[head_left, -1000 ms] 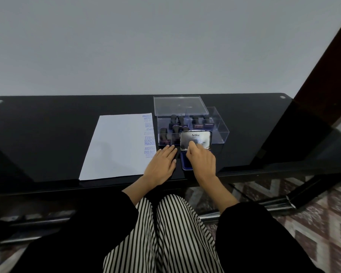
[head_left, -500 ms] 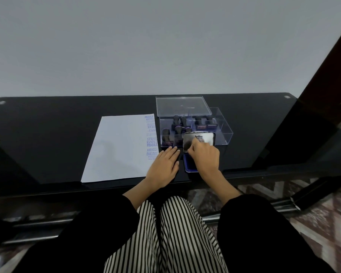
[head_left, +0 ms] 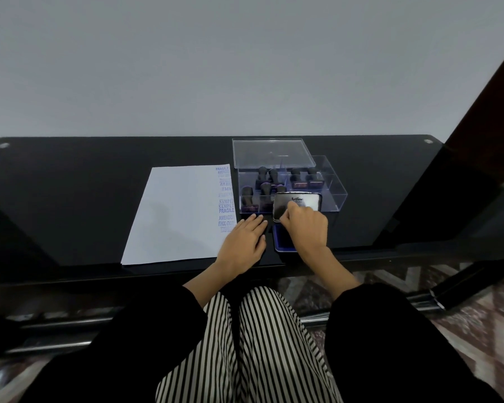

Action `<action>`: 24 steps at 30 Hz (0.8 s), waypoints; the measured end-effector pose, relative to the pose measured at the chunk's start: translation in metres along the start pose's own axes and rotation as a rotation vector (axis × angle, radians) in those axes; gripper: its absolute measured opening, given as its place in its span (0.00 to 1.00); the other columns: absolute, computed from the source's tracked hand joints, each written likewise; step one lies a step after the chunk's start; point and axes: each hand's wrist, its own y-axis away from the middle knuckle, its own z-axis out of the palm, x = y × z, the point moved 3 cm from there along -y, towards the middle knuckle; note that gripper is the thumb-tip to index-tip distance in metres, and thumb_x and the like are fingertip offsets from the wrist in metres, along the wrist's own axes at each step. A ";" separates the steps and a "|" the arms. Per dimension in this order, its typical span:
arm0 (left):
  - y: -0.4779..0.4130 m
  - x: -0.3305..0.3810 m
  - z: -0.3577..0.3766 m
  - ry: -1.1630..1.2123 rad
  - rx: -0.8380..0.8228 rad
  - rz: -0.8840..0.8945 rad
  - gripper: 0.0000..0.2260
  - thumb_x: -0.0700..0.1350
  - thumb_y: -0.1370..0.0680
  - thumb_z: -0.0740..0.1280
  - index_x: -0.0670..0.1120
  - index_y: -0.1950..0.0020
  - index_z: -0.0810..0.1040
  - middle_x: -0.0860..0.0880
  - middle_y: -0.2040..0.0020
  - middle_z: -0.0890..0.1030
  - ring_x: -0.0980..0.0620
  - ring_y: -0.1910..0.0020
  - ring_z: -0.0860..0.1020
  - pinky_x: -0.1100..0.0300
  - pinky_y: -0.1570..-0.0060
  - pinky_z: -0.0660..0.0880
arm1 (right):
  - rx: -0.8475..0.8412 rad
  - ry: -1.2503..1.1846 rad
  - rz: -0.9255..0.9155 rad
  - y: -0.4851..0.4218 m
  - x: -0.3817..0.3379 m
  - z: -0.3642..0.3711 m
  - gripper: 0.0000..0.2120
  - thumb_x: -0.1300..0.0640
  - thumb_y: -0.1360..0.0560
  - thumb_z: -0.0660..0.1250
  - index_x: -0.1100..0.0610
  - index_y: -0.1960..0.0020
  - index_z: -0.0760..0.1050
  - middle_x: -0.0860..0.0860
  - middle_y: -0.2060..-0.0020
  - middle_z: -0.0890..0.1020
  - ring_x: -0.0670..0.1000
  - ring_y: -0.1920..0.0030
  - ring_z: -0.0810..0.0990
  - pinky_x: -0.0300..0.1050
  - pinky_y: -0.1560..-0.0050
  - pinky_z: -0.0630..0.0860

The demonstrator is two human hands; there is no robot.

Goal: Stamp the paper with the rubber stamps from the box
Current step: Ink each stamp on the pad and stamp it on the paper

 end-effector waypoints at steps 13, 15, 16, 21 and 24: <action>0.000 0.000 0.001 -0.025 0.014 0.002 0.20 0.46 0.19 0.53 0.45 0.26 0.62 0.49 0.25 0.62 0.52 0.24 0.56 0.60 0.26 0.51 | 0.057 -0.036 -0.006 0.020 0.000 0.005 0.11 0.61 0.27 0.68 0.58 0.67 0.70 0.51 0.79 0.73 0.51 0.82 0.68 0.36 0.79 0.52; 0.000 0.000 0.001 -0.025 0.013 0.000 0.20 0.46 0.19 0.53 0.45 0.26 0.62 0.49 0.24 0.61 0.53 0.24 0.56 0.60 0.26 0.51 | 0.132 0.003 -0.023 0.030 -0.001 0.003 0.15 0.61 0.32 0.73 0.57 0.69 0.68 0.49 0.82 0.71 0.48 0.85 0.60 0.33 0.81 0.51; 0.000 0.000 0.000 -0.026 0.014 -0.002 0.20 0.46 0.19 0.53 0.45 0.26 0.62 0.49 0.24 0.61 0.53 0.24 0.56 0.60 0.26 0.51 | 0.155 0.022 -0.039 0.035 0.000 0.003 0.15 0.61 0.32 0.74 0.56 0.69 0.68 0.49 0.82 0.71 0.47 0.85 0.59 0.34 0.81 0.52; 0.000 0.001 0.000 -0.023 0.012 -0.004 0.20 0.46 0.19 0.53 0.45 0.26 0.62 0.49 0.25 0.62 0.53 0.24 0.57 0.60 0.26 0.51 | 0.209 0.036 -0.077 0.044 -0.002 -0.001 0.15 0.60 0.33 0.75 0.57 0.69 0.69 0.49 0.81 0.71 0.47 0.84 0.57 0.34 0.80 0.53; 0.000 0.002 -0.001 -0.013 0.012 -0.008 0.20 0.45 0.19 0.53 0.45 0.26 0.62 0.48 0.25 0.62 0.52 0.24 0.57 0.59 0.26 0.52 | 0.189 0.023 -0.061 0.036 -0.002 -0.003 0.18 0.61 0.35 0.76 0.56 0.71 0.66 0.48 0.83 0.67 0.47 0.82 0.53 0.32 0.78 0.46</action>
